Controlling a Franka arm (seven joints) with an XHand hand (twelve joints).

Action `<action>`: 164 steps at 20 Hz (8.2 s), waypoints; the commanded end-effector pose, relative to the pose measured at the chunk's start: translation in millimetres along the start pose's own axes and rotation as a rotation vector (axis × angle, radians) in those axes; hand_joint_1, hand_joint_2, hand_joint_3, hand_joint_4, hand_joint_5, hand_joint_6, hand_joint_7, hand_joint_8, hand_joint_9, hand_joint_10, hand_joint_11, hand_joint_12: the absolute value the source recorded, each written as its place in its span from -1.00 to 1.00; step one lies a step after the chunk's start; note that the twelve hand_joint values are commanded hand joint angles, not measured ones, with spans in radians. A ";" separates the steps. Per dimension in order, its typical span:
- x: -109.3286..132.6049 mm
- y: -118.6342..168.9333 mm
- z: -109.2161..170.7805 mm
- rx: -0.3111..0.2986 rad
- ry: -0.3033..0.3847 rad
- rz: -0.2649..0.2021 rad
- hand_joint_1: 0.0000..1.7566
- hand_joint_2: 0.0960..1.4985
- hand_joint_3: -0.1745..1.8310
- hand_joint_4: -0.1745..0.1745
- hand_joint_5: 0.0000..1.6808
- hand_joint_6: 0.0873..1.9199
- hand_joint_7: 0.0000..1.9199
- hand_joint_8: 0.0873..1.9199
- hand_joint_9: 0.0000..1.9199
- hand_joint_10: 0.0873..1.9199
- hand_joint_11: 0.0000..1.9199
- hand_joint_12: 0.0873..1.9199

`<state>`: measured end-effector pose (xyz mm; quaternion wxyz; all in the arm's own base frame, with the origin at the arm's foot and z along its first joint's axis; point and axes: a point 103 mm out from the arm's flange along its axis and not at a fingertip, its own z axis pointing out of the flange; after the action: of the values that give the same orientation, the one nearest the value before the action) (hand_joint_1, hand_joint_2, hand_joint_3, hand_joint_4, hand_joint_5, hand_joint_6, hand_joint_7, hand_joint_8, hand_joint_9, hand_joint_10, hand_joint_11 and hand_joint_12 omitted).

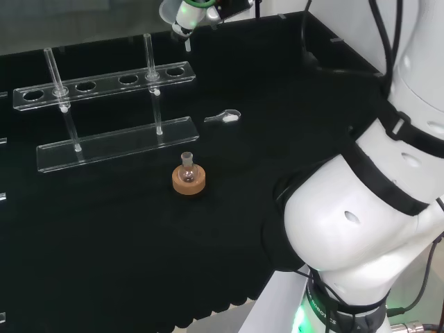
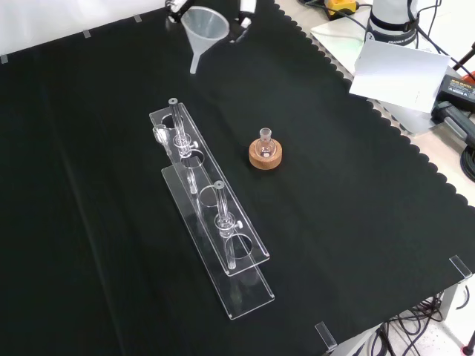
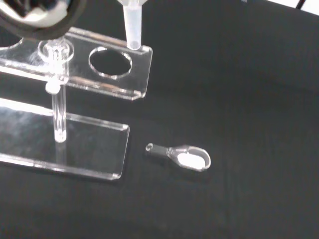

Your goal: Place the funnel on the round-bottom flask.

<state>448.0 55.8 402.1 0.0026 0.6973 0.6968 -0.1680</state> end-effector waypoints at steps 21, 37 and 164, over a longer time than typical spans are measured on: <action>53.3 -81.9 78.1 0.074 -0.003 0.023 -0.15 -0.12 -0.18 -0.21 -0.25 -0.28 -0.19 -0.34 0.02 -0.57 -0.40 0.28; 66.1 -61.0 146.4 0.148 0.045 -0.015 -0.15 -0.12 -0.18 -0.23 -0.23 -0.26 -0.18 -0.34 0.03 -0.57 -0.37 0.27; 86.7 -44.6 203.7 0.336 0.035 -0.122 -0.30 -0.31 -0.32 -0.24 -0.75 -1.00 -0.98 -0.38 -0.59 -0.34 -0.66 0.40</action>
<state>356.6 96.2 198.4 -0.1352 0.6480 0.6978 -0.2736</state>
